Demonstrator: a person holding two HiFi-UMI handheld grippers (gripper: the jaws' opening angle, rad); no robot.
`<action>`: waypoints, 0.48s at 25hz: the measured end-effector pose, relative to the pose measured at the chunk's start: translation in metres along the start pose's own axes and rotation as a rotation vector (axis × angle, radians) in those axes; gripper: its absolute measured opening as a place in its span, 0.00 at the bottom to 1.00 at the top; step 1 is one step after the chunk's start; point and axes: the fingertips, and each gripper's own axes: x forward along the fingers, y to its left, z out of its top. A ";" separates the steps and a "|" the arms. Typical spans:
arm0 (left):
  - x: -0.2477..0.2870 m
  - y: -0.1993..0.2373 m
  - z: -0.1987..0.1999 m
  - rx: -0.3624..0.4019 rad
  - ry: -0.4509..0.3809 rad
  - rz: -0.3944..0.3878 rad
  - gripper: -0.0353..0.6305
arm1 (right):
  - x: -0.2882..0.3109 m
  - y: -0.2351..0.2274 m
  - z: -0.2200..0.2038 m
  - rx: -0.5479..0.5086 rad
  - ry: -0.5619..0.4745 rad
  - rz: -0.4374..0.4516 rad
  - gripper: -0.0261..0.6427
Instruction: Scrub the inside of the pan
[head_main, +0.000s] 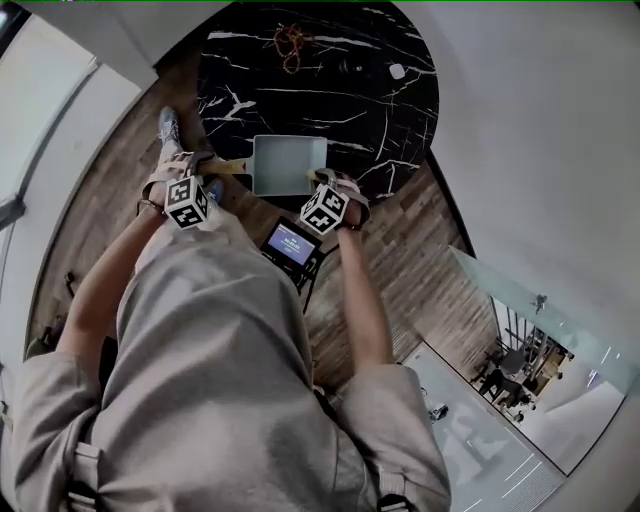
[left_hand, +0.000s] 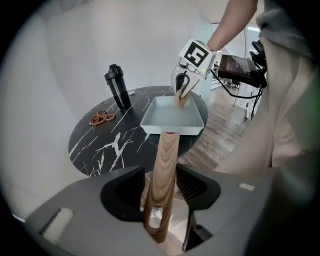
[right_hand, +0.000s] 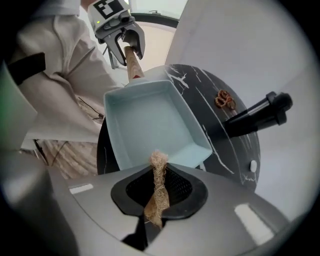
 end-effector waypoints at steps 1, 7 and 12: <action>0.003 -0.001 -0.002 0.004 0.007 -0.013 0.34 | 0.002 0.003 0.000 0.025 0.019 0.033 0.11; 0.007 -0.009 -0.008 0.054 0.041 -0.066 0.24 | 0.010 0.009 0.000 0.216 0.078 0.193 0.11; 0.009 -0.008 -0.011 0.043 0.062 -0.088 0.24 | 0.016 0.012 0.004 0.378 0.073 0.268 0.11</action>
